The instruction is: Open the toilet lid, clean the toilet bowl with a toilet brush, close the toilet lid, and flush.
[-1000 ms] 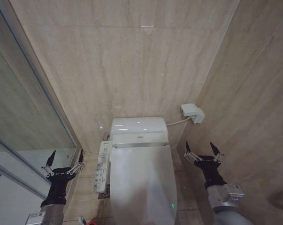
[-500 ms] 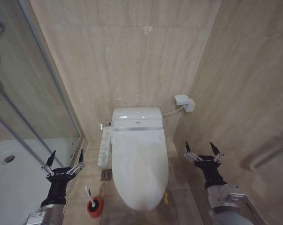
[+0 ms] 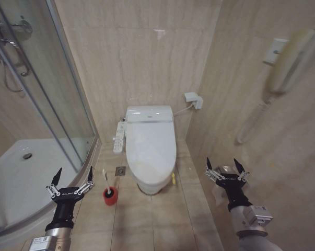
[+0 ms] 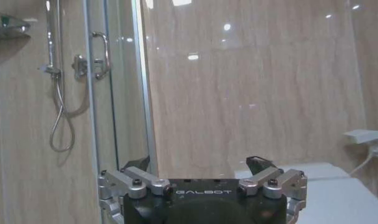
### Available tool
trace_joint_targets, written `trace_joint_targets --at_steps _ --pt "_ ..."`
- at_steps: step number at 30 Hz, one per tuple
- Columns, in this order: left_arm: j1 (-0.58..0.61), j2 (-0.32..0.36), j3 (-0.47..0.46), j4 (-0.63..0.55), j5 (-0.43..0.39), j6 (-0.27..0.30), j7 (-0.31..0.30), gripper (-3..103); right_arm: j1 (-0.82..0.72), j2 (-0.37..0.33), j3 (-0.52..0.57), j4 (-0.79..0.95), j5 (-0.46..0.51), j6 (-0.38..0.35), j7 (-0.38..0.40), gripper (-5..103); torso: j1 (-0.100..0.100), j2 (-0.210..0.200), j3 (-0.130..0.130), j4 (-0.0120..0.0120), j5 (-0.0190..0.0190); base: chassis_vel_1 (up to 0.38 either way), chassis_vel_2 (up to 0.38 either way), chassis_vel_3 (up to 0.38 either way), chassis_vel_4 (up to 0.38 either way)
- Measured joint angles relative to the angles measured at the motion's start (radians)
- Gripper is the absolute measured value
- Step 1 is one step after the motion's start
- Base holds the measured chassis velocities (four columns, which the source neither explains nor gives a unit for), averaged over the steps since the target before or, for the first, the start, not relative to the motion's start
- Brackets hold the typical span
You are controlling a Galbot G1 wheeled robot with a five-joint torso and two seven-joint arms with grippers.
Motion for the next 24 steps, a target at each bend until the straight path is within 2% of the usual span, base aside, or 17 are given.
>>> trace_joint_targets --at_steps 5,17,24 --pt "0.000 0.000 0.000 0.000 0.000 0.000 0.000 100 0.000 0.000 0.000 0.000 0.000 0.000 0.000 100 0.000 0.000 0.000 0.0001 0.0008 0.102 -0.113 -0.165 0.133" --pt "-0.001 0.000 0.000 0.000 0.000 0.000 0.000 100 0.001 0.000 0.000 0.000 0.000 0.000 0.000 100 0.002 -0.001 0.001 0.0003 0.0003 -0.043 0.042 0.033 -0.045" --pt "0.000 0.000 0.000 0.000 0.000 0.000 0.000 100 0.000 0.000 0.000 0.000 0.000 0.000 0.000 100 0.001 -0.001 0.000 0.0003 0.0003 0.098 -0.098 -0.103 0.106"
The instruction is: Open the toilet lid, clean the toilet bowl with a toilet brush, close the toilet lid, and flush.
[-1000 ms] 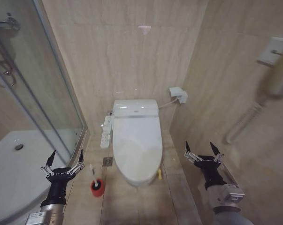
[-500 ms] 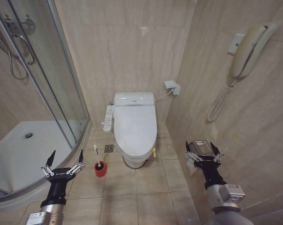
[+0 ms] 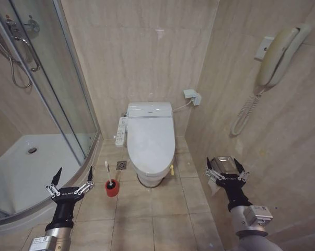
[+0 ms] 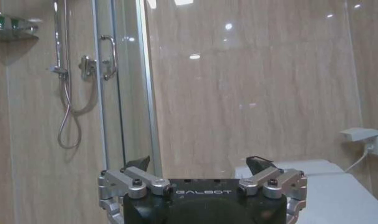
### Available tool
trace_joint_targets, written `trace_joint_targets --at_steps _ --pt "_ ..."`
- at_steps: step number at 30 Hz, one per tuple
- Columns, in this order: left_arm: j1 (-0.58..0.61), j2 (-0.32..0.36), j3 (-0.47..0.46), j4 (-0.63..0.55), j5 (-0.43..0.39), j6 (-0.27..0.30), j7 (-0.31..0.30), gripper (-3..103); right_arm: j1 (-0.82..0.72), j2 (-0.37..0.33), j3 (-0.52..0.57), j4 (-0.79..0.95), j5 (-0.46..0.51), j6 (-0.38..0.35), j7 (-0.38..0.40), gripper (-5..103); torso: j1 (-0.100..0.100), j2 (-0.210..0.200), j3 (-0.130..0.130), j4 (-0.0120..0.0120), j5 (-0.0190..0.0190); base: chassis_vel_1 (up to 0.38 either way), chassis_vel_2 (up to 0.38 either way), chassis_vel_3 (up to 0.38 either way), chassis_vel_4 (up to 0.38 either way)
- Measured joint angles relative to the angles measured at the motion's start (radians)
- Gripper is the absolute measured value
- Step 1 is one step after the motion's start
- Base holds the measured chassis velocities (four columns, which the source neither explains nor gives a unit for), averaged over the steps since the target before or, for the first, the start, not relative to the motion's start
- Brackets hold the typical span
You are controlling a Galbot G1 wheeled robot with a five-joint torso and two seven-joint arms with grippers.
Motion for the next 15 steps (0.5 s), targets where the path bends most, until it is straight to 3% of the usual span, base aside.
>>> trace_joint_targets --at_steps 9,15 --pt "0.000 0.000 0.000 0.000 0.000 0.000 0.000 100 0.000 0.000 0.000 0.000 0.000 0.000 0.000 100 -0.001 0.000 0.000 -0.0001 0.0001 0.159 -0.163 -0.158 0.159" --pt "0.000 0.000 0.000 0.000 0.000 0.000 0.000 100 0.000 0.000 0.000 0.000 0.000 0.000 0.000 100 0.000 0.000 0.000 -0.0001 0.0000 0.057 -0.052 -0.031 0.041"
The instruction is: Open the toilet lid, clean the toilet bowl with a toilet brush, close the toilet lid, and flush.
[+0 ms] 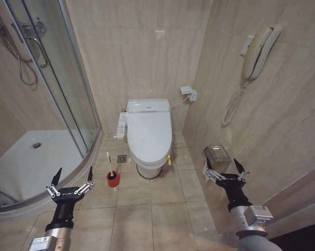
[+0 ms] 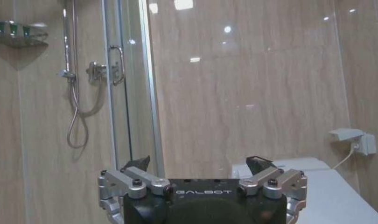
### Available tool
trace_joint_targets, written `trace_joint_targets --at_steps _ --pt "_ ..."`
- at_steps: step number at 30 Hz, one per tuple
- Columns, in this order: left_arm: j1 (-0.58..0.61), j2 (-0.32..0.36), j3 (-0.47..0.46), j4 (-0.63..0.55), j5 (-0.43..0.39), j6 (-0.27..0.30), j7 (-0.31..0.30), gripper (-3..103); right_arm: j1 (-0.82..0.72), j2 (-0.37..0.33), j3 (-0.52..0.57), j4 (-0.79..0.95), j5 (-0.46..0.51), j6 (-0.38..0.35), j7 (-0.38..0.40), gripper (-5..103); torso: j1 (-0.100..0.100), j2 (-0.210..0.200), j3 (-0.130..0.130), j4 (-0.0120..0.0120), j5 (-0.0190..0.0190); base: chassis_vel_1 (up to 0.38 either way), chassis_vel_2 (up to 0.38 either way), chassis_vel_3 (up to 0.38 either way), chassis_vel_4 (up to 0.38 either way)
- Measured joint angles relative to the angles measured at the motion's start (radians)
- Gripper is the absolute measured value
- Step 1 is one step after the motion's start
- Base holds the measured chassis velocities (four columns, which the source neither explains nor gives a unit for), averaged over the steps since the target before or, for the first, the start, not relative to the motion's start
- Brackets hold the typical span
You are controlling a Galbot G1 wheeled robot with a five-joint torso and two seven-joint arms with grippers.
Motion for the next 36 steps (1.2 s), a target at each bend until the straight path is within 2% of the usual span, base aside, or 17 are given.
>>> trace_joint_targets --at_steps 36 --pt "0.000 0.000 0.000 0.000 0.000 0.000 0.000 100 0.000 0.000 0.000 0.000 0.000 0.000 0.000 100 0.000 0.000 0.000 0.0000 0.0000 0.005 -0.008 -0.010 0.006"
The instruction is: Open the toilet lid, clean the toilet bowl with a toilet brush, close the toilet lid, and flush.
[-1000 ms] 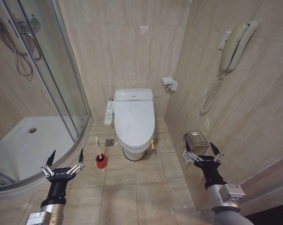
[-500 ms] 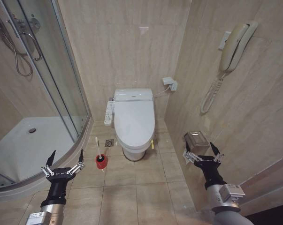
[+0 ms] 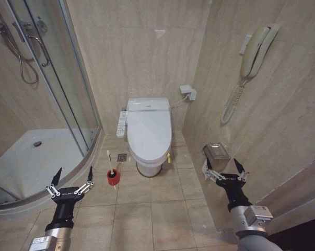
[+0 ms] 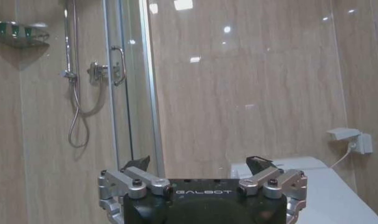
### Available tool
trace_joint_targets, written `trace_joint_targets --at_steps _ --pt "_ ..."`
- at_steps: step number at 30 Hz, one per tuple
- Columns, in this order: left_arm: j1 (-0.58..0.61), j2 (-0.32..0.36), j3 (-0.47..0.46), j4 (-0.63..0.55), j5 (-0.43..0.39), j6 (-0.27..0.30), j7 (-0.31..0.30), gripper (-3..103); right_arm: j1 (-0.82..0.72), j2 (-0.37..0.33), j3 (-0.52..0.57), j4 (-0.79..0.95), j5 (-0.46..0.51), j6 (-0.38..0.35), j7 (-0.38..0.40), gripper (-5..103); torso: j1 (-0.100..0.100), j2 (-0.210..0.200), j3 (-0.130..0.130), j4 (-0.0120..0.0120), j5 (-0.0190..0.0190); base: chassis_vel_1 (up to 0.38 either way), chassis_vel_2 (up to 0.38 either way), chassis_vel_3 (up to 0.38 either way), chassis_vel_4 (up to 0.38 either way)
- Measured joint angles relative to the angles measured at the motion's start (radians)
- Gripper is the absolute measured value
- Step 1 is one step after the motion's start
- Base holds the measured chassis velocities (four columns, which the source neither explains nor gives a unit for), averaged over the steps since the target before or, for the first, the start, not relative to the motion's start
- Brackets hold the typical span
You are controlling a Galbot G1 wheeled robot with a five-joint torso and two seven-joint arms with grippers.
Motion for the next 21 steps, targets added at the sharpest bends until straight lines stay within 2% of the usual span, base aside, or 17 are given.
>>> trace_joint_targets --at_steps 21 --pt "0.000 0.000 0.000 0.000 0.000 0.000 0.000 100 0.000 0.000 0.000 0.000 0.000 0.000 0.000 100 0.000 0.000 0.000 0.0001 0.0000 0.000 0.000 0.000 0.000"
